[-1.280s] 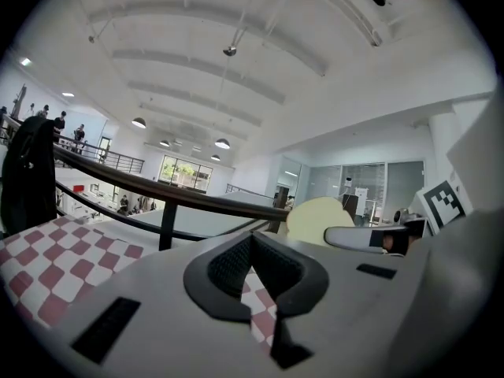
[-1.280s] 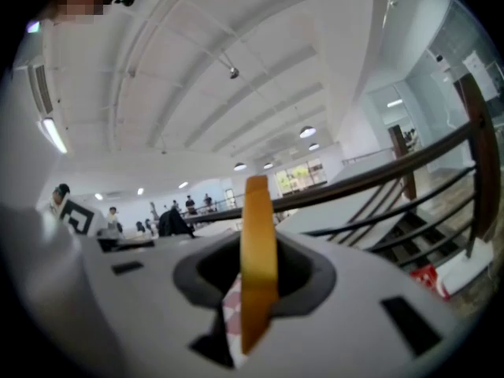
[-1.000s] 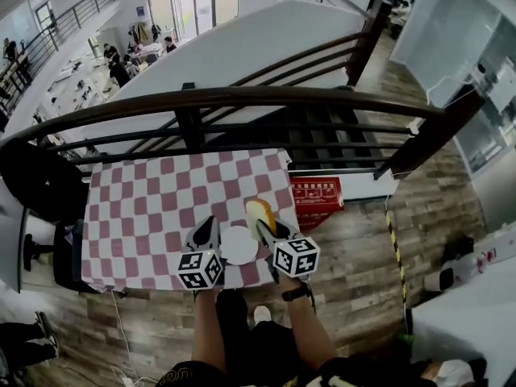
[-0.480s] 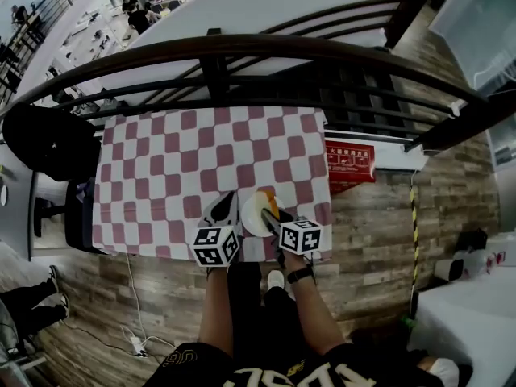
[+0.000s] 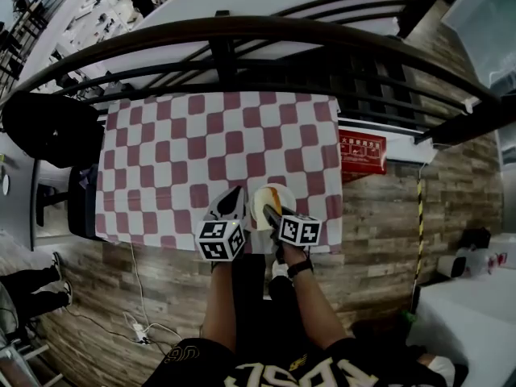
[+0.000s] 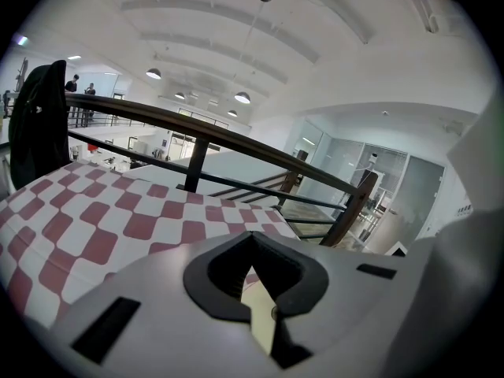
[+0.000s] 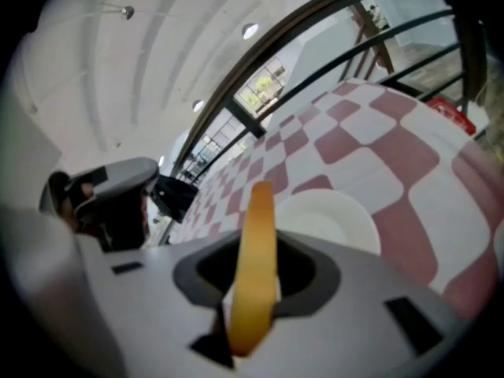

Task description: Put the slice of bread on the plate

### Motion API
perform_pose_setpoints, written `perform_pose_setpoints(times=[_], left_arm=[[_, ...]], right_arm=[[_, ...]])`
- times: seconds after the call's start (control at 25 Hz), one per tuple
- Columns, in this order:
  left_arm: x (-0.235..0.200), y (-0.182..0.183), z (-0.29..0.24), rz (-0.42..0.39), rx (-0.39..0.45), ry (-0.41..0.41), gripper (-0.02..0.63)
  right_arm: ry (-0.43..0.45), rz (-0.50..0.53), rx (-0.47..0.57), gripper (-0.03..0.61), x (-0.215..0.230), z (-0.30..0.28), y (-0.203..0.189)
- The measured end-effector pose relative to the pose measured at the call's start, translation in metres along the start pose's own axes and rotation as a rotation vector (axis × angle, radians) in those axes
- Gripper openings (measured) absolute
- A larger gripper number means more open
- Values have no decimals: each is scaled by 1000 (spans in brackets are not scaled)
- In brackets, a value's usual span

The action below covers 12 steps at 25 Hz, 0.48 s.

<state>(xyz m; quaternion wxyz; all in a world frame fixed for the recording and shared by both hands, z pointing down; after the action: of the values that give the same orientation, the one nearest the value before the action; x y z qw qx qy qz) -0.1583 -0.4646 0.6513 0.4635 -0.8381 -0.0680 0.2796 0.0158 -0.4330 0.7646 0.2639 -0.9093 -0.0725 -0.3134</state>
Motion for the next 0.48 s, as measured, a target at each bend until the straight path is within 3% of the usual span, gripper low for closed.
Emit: perform_pose_setpoints(times=[0.16,0.32,0.48], left_arm=[[-4,-1,3,0,-7,2,17],[-7,3,2,9,-3,8,17],[-2,11,-1,-11,0,6,17]], right_arm=[[-118,120,-26,126,3,-2,2],[-218,273,-42,265,-1,0,10],[-325,417,1,327,8,13,28]])
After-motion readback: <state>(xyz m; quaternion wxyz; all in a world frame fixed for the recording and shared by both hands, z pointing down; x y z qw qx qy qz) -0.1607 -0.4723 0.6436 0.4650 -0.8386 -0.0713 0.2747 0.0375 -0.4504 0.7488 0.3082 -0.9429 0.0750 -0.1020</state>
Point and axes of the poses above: the fingertips, and each gripper's own axes: z backward along the fingers, x to its right, y out of its top, the point moved 9 cm from there along z, backward along the fingers, and after that the axes turned 5 degrees about -y, right-handed, at the moved point
